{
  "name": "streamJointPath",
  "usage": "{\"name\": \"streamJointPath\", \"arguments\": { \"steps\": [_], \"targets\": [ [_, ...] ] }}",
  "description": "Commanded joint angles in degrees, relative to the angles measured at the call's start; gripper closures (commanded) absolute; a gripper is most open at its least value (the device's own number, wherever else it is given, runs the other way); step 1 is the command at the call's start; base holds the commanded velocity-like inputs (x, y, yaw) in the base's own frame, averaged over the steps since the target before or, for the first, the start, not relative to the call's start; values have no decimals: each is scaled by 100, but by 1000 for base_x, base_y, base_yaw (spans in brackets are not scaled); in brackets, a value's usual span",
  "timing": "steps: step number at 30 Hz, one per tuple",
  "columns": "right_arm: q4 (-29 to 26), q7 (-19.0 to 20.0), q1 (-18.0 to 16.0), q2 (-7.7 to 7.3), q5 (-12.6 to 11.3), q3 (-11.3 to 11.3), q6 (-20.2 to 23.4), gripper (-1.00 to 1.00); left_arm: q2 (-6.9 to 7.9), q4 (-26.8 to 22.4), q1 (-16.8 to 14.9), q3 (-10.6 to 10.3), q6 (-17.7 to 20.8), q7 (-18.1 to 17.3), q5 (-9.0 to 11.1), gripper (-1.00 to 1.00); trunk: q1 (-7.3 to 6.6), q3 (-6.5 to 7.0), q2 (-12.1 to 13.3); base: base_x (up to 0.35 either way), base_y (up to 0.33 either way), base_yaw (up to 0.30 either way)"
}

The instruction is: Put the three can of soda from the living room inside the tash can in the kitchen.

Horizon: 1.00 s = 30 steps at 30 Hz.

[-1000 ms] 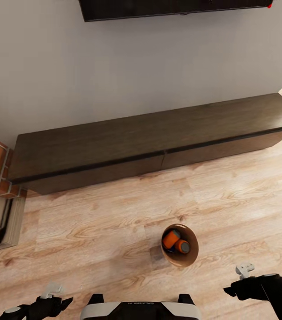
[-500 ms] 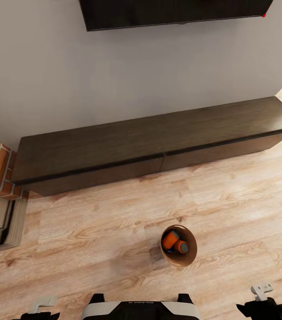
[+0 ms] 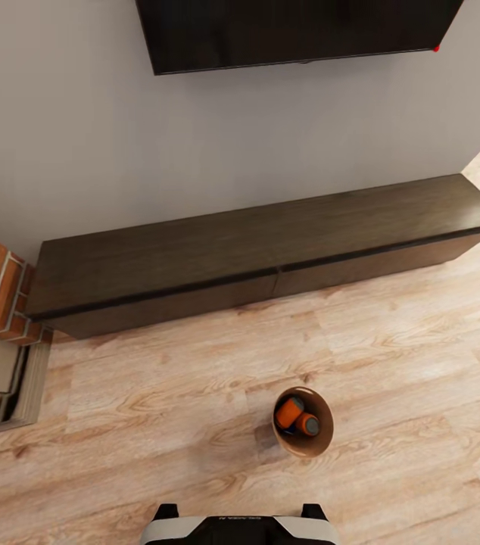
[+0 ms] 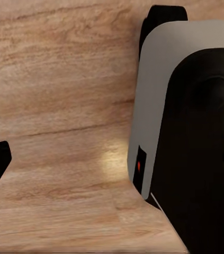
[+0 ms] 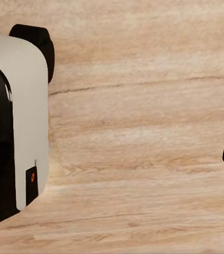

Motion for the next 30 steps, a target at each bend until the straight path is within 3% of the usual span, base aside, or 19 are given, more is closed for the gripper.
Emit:
{"name": "streamJointPath", "arguments": {
  "steps": [1, 3, 12, 15, 19, 30],
  "targets": [
    [116, -50, 1, -1, -1, -2, -109, -100, -11, 6, 21, 2, -4, 1, -1, -100, -22, 28, 42, 0, 0, 0],
    [471, -163, 6, 1, -1, -4, -381, -100, -67, 20, 110, 0, -16, 2, -3, -100, -66, 82, 122, 0, 0, 0],
    [1099, -298, 9, 5, 33, -5, -717, -100, -215, 31, 294, -5, -163, 3, -5, -100, -264, 325, 483, 0, 0, 0],
    [1320, -567, 9, 5, 62, 5, -831, -100, -234, 31, 344, -5, -210, 3, -5, -100, -330, 406, 603, 0, 0, 0],
    [1476, -835, 9, 5, 88, 31, -897, -100, -243, 31, 374, -5, -266, 3, -5, -100, -418, 514, 763, 0, 0, 0],
    [1717, -988, 38, 13, 104, 59, -1135, -100, -252, 31, 390, -5, -308, 3, -5, -100, -659, 812, 1205, 0, 0, 0]
  ]
}}
